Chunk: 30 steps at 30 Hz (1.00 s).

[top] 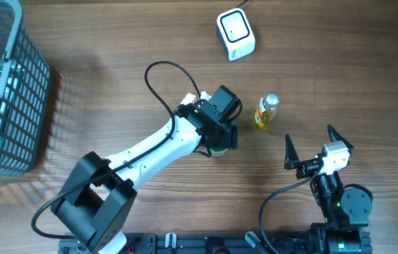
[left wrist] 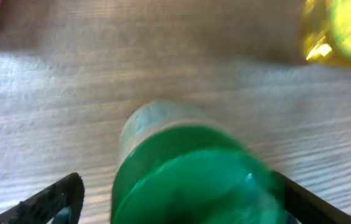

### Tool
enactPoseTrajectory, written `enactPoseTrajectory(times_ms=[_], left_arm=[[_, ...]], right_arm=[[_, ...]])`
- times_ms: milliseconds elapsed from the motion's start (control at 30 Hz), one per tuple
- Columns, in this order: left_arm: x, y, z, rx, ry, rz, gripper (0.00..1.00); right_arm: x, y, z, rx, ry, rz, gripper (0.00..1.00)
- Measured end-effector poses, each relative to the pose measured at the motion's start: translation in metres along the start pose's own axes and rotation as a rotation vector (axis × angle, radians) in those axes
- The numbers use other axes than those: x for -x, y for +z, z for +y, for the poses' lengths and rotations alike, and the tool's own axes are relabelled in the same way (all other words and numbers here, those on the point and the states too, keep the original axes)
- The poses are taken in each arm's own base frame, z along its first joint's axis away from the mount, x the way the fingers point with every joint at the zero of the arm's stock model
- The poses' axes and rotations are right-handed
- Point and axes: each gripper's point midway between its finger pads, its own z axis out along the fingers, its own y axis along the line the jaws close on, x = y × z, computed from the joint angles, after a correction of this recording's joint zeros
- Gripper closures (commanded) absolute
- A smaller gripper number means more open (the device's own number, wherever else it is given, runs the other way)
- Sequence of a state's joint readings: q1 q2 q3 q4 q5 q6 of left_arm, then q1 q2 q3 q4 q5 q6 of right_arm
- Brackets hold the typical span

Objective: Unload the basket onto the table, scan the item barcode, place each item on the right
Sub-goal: 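Carry the jar rightward and set it down near the yellow bottle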

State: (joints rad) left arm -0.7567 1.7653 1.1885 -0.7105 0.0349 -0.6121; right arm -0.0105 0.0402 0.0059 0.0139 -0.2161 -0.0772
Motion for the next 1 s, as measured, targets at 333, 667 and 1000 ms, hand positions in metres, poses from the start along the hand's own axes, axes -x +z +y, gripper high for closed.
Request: enactPoseTrajectory(times_ms=[333,667,1000], left_arm=[[-0.013,0.009,-0.015,-0.004,0.061,-0.027,0.31],[0.018,0.007,-0.037,-0.093,-0.046,-0.166,0.35],[0.029,0.004,-0.041,-0.111,-0.083,-0.215,0.29]], right_arm=[[0.000,0.000,0.000,0.000,0.000,0.000,0.00],[0.000,0.000,0.000,0.000,0.000,0.000,0.00],[0.000,0.000,0.000,0.000,0.000,0.000,0.00]])
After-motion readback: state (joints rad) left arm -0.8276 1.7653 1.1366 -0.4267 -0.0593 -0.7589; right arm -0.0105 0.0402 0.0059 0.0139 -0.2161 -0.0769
